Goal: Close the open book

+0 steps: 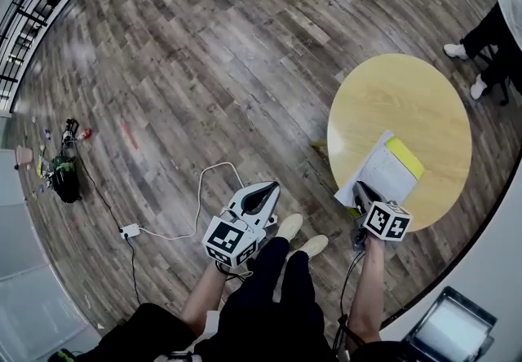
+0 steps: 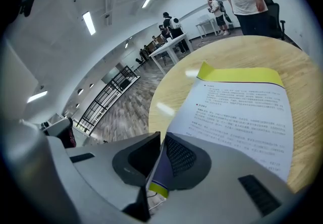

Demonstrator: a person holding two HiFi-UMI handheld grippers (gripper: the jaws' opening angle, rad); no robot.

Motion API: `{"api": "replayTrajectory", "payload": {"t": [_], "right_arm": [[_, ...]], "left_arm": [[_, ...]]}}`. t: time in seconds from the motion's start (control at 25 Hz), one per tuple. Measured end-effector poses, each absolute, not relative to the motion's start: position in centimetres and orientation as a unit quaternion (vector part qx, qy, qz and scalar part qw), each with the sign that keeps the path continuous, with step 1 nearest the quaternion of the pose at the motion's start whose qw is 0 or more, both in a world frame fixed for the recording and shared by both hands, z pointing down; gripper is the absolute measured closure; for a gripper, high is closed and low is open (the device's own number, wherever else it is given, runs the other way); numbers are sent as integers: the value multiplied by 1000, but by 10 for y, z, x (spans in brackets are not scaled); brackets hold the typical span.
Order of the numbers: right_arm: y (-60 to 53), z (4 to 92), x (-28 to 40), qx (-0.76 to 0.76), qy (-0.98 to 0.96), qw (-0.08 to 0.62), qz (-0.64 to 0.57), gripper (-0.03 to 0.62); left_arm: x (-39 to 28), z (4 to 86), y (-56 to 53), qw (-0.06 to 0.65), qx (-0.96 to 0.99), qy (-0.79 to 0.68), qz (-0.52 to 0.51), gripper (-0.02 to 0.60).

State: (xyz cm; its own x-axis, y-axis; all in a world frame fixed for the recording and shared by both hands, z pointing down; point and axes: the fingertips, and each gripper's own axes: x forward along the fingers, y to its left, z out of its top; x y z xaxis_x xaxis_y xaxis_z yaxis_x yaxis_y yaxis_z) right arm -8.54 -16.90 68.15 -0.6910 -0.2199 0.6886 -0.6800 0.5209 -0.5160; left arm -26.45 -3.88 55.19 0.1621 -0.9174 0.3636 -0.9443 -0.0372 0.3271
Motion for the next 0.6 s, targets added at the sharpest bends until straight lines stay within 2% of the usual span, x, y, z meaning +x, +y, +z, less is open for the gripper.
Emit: {"api": "replayTrajectory", "payload": {"t": [0.16,0.6], "right_arm": [[-167,691,-97,267,-829,303,385,532],[-169,690,-102,269,-832,292,388,530]], "left_arm": [[-269,559,-32,258,713,-651,27,583],[-276,561,-27,260,708,-656,30,583]]}}
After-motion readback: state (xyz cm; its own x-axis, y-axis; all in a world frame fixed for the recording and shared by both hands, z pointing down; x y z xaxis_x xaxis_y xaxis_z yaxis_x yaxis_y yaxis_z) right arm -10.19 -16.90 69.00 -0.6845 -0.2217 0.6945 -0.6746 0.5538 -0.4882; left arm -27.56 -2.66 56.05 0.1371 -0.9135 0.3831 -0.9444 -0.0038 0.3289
